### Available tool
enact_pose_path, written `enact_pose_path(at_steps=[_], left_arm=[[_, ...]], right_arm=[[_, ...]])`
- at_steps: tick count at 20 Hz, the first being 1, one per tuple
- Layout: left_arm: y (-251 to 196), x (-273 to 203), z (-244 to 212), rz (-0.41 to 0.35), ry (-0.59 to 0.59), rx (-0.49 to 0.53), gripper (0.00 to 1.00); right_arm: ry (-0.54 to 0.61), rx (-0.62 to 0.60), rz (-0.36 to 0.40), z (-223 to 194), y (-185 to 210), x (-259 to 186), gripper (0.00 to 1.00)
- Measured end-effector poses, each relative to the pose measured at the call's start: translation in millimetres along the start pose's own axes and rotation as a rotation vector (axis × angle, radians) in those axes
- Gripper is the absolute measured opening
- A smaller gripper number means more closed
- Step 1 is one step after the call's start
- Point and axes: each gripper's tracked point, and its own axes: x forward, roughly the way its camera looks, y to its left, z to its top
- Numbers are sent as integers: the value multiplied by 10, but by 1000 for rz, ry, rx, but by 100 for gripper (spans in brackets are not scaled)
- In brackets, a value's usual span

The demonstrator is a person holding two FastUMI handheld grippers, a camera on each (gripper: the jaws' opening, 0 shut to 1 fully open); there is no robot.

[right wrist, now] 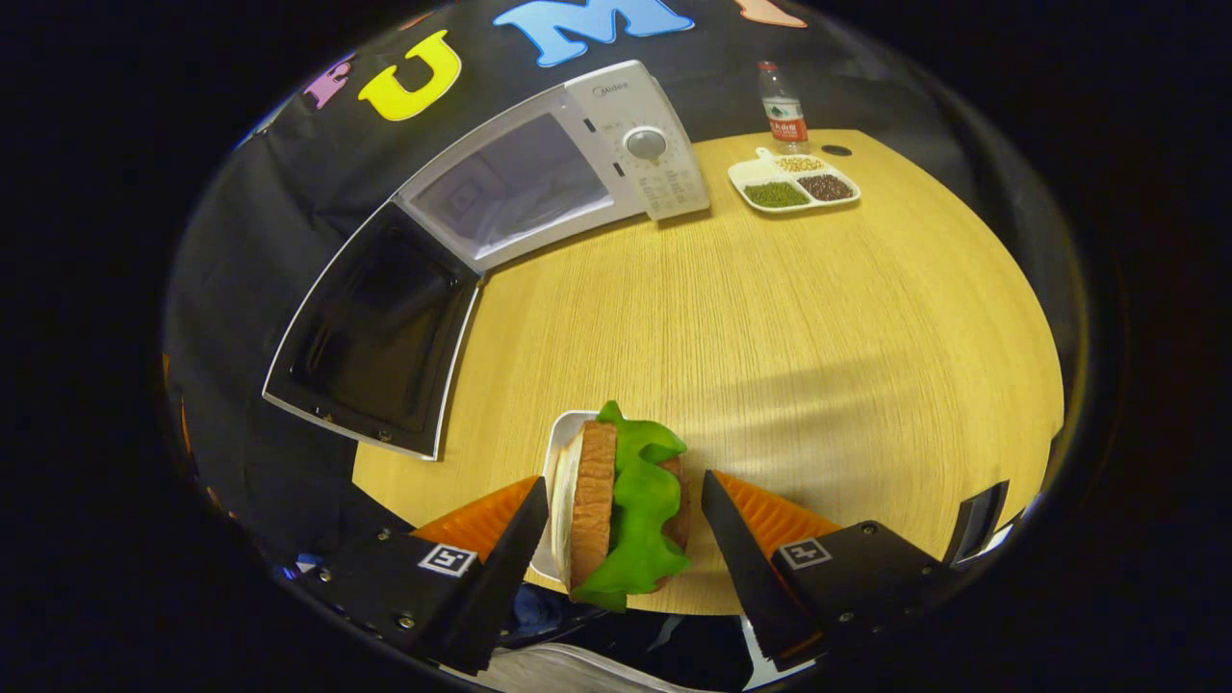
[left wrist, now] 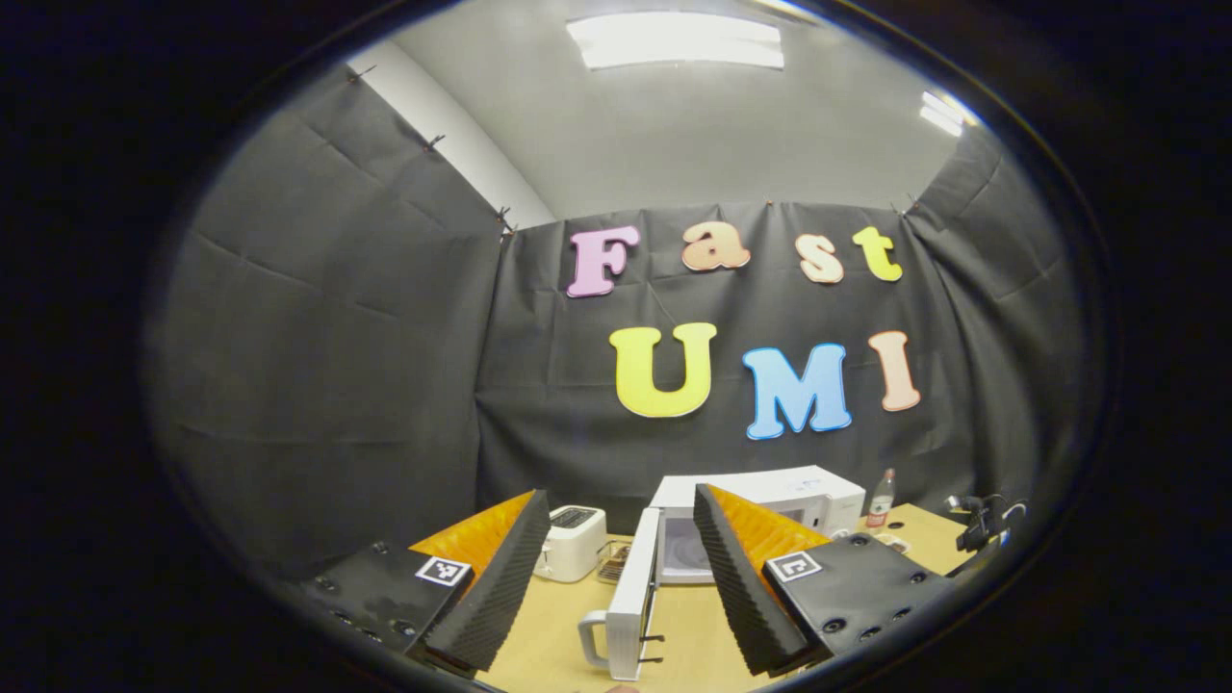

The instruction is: Open the microwave oven with the left hand, put the food in, and close the microwave oven.

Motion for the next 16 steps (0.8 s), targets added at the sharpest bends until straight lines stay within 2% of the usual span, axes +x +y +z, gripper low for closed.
enact_pose_path(at_steps=[1,2,3,4,5,6,7,8,9,12,16], left_arm=[[-14,-12,10,6,-1,6,94],[-28,-26,29,11,-3,10,95],[-45,-45,40,20,-5,12,95],[-57,-50,64,28,-8,15,96],[-78,-61,68,34,-9,17,97],[-89,-77,79,41,-10,21,97],[-96,-107,85,49,-12,25,94],[-104,-124,115,58,-18,28,94],[-131,-128,126,63,-20,31,94],[-156,-186,186,82,-35,44,97],[-178,-231,227,90,-41,47,97]], right_arm=[[11,11,11,-6,2,0,96],[21,21,25,-44,12,24,90],[50,28,31,-108,9,34,76],[84,32,40,-156,16,43,76],[99,53,83,-175,85,22,76],[96,89,95,-124,127,40,67],[107,89,115,-162,140,32,50],[93,95,123,-130,152,58,50],[105,68,132,-155,158,43,34],[88,18,135,-137,144,-1,35],[50,25,185,-39,247,-178,34]])
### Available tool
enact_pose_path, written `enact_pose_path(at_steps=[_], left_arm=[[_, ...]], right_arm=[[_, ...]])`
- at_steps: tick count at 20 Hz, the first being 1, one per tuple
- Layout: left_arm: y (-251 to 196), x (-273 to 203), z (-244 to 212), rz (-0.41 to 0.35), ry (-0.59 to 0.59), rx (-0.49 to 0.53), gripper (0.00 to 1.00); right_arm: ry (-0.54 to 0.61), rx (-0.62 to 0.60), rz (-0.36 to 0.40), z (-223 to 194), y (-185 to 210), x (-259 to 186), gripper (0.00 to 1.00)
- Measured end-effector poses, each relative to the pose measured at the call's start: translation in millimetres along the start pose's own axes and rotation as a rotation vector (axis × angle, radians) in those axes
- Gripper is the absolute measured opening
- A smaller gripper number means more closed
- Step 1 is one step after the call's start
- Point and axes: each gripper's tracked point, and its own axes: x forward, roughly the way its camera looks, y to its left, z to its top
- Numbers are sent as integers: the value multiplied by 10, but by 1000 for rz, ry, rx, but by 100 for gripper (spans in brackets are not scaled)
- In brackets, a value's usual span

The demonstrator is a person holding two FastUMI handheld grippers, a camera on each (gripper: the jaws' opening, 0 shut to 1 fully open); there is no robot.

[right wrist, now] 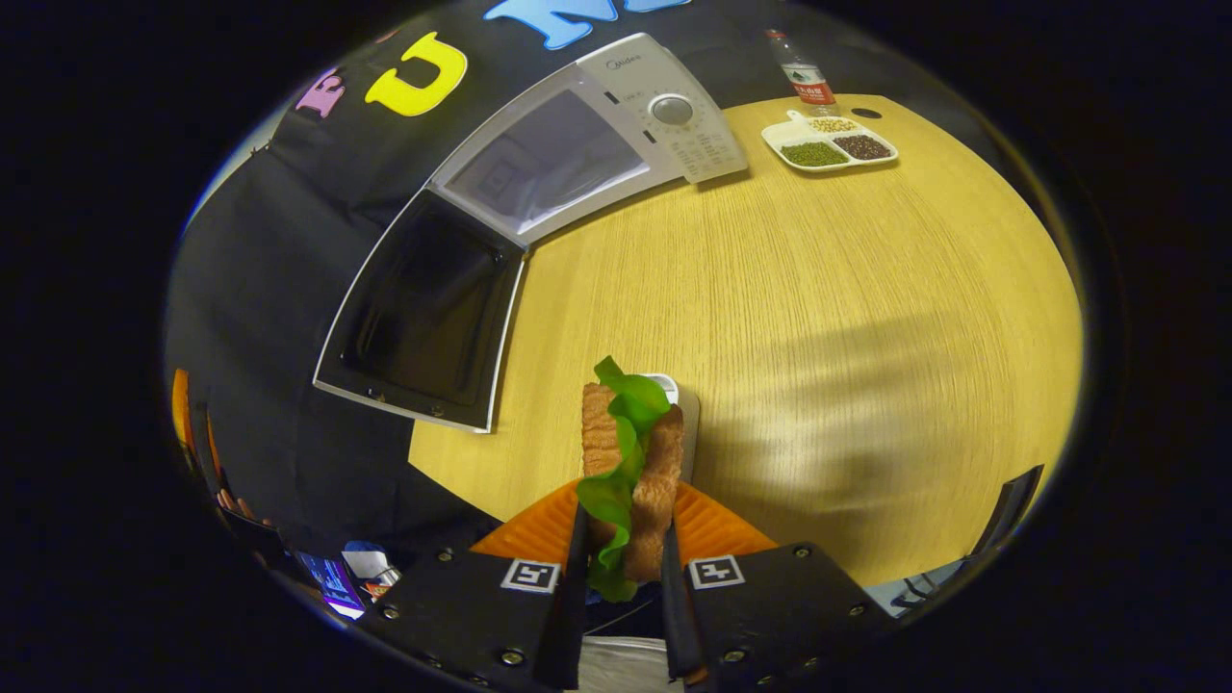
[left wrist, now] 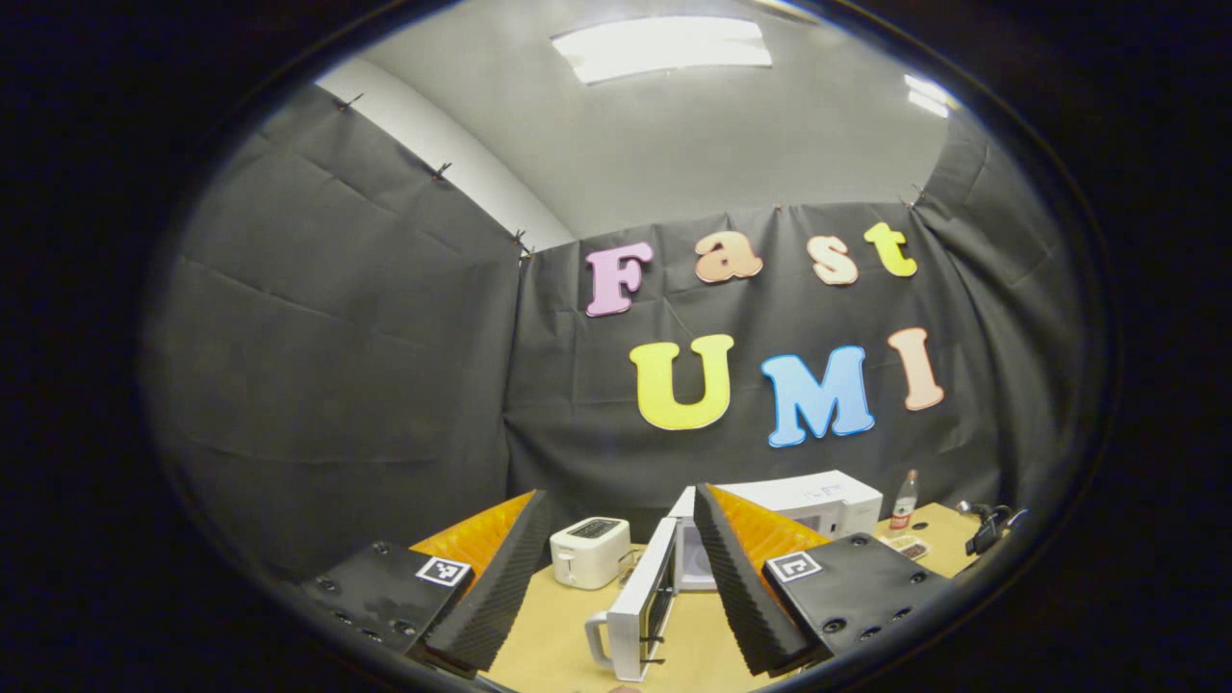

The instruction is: Open the microwave oven with the left hand, put the food in, and close the microwave oven.

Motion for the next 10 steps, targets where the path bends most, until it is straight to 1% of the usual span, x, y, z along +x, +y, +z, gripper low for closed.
enact_pose_path(at_steps=[5,7,10], left_arm=[[-43,86,-74,-20,5,-5,97],[-28,165,-117,-32,6,-15,97],[24,328,-160,-47,14,-34,98]], right_arm=[[-94,-12,31,314,240,-90,34],[-144,-14,42,496,367,-62,34],[-217,-10,40,778,531,14,34]])
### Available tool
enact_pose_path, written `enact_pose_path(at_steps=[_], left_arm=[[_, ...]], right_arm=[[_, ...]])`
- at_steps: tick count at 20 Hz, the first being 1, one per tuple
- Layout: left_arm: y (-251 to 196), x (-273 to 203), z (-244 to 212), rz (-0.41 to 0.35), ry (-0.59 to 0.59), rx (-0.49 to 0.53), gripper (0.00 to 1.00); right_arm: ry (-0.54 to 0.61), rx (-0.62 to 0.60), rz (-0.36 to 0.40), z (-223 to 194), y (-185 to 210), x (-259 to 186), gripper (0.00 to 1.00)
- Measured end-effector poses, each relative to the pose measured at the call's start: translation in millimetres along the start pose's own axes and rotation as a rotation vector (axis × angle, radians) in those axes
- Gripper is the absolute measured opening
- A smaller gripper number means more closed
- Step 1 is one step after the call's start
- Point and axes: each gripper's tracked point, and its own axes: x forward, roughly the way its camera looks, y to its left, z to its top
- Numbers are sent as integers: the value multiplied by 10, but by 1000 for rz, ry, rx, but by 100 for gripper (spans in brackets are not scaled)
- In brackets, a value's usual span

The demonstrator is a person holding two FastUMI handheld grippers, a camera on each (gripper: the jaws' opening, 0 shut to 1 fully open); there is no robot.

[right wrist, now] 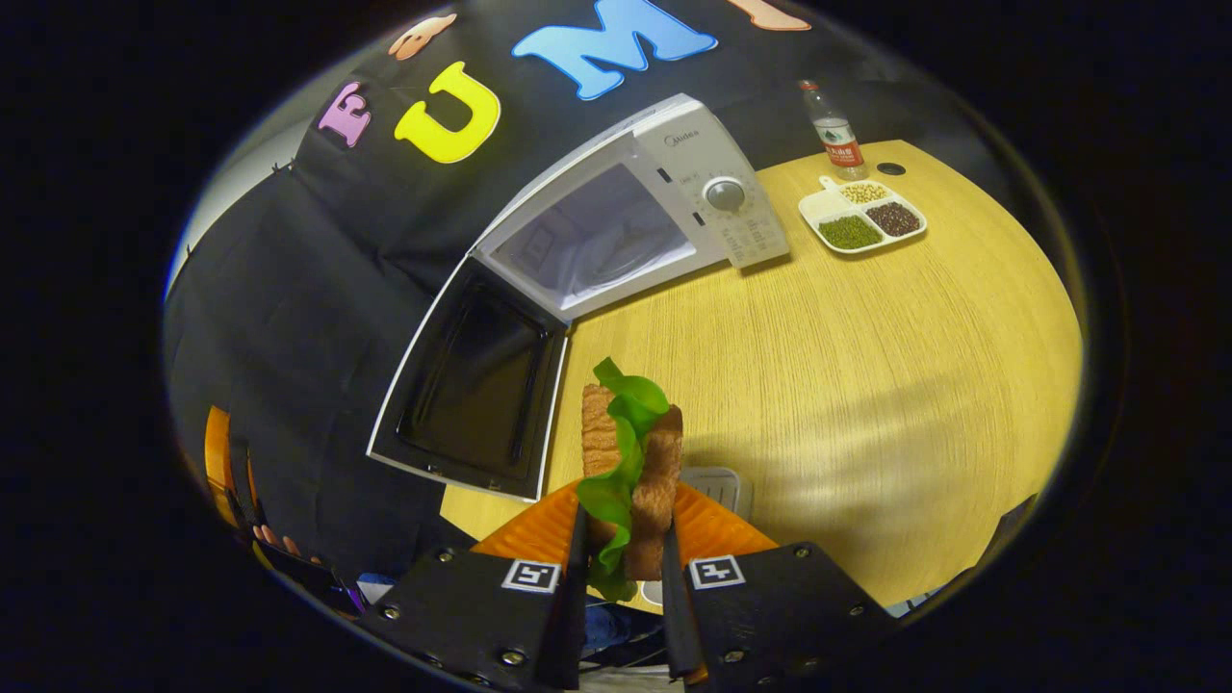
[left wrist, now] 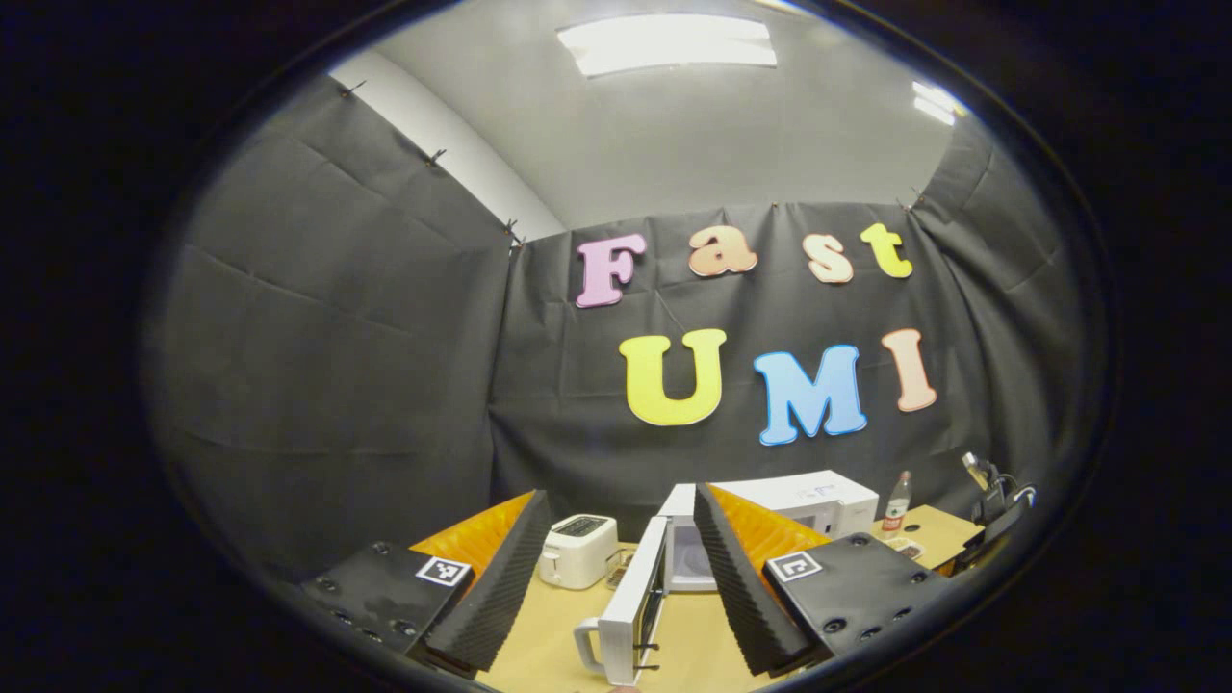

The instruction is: Open the microwave oven with the left hand, put the food in, and close the microwave oven.

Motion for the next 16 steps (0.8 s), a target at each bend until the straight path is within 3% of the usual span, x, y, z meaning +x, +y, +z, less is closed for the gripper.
enact_pose_path(at_steps=[7,16], left_arm=[[350,382,-55,-4,-4,-2,96],[965,757,-284,37,23,1,97]], right_arm=[[-115,21,21,452,398,456,34],[-258,5,-16,927,667,1123,34]])
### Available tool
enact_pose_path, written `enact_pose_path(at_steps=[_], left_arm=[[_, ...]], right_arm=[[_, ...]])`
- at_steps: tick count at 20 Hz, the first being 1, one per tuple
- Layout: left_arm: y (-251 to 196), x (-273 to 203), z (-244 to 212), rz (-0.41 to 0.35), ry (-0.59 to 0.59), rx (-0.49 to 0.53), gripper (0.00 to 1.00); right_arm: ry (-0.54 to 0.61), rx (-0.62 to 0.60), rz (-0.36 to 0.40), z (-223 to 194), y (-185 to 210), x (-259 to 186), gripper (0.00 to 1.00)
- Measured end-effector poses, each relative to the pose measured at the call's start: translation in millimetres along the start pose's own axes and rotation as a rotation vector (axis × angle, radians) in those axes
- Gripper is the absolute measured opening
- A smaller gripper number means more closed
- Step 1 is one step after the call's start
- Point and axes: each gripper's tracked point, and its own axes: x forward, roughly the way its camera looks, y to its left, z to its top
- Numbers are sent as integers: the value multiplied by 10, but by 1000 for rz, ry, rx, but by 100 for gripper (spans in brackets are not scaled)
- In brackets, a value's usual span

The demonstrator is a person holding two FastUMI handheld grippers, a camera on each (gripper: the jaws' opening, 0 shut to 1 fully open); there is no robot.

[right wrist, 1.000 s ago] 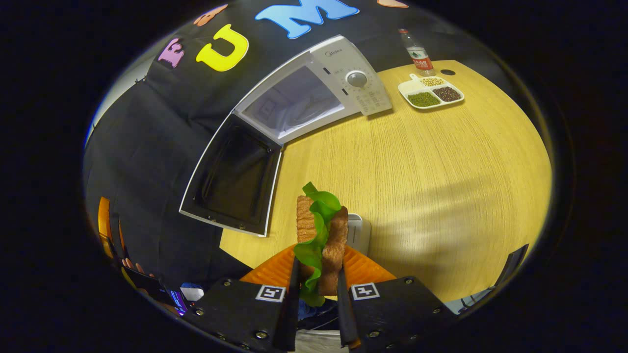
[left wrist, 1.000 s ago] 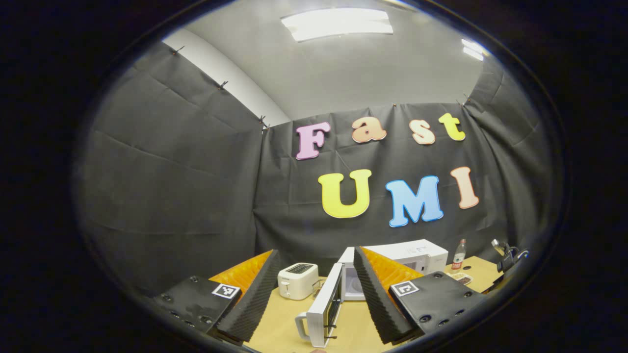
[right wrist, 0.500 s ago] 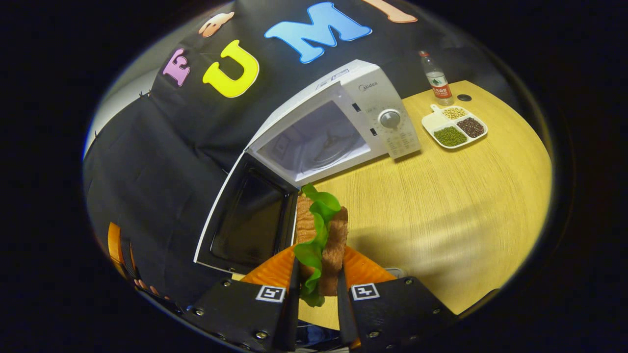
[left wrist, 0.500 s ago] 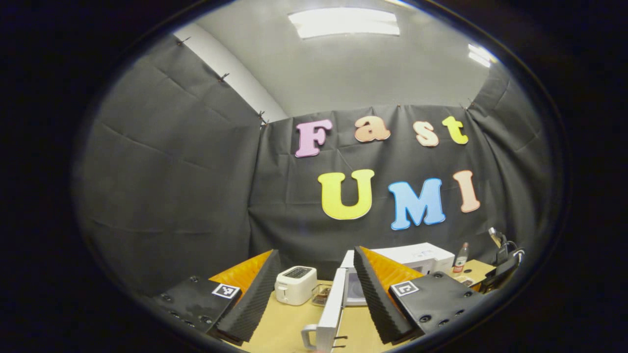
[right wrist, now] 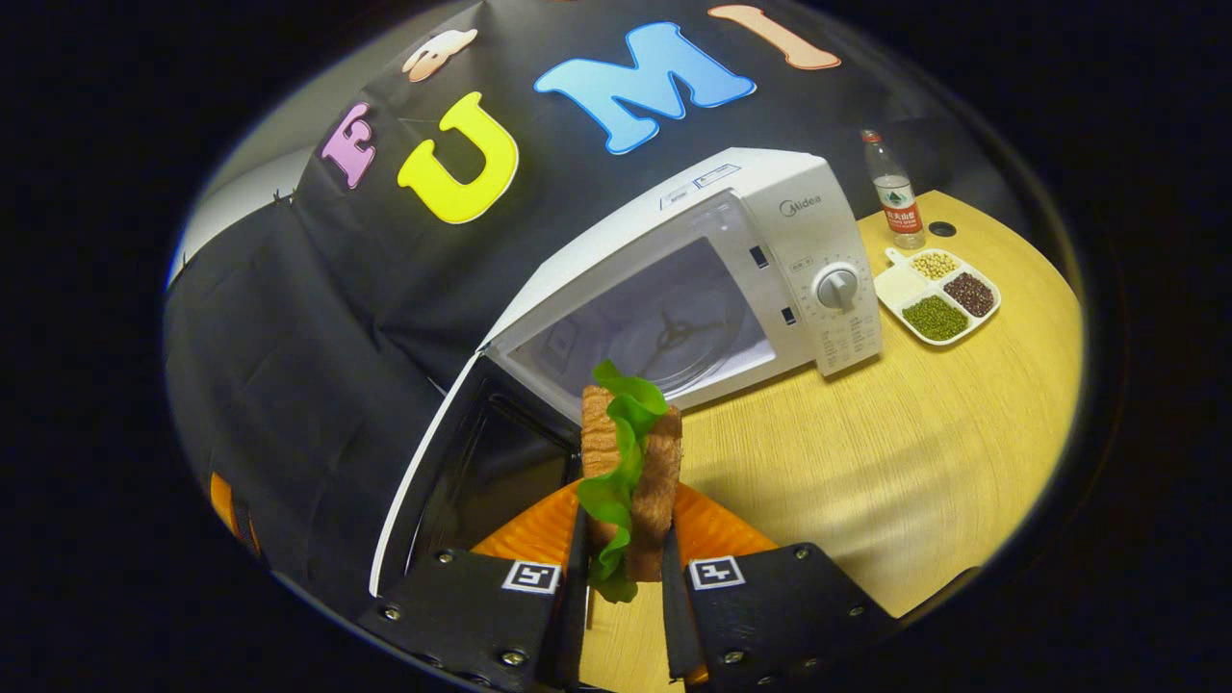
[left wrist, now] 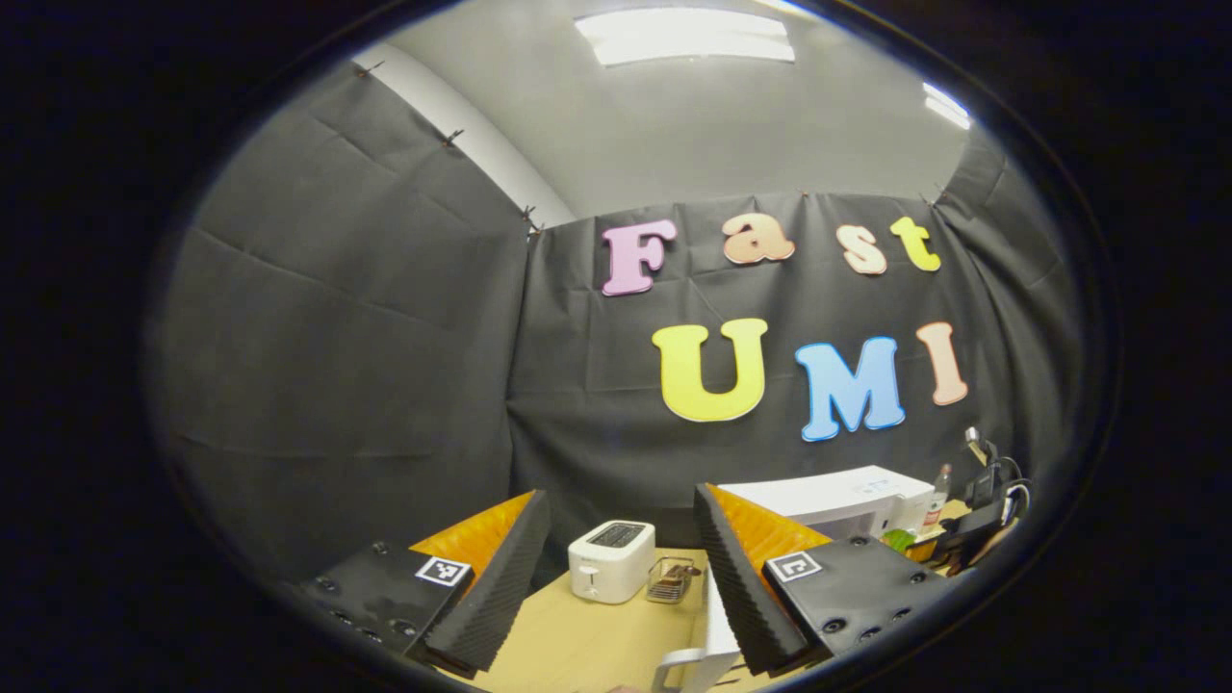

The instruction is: Open the microwave oven with the left hand, put the food in, and close the microwave oven.

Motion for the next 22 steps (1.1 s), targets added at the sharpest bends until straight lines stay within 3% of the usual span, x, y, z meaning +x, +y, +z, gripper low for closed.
enact_pose_path(at_steps=[7,16,22], left_arm=[[418,297,-220,29,36,24,94],[713,582,-465,42,95,32,98],[918,627,-616,67,141,87,94]], right_arm=[[-72,18,-33,218,50,605,34],[-192,28,-53,498,5,1351,34],[-280,95,-24,677,-28,1766,34]])
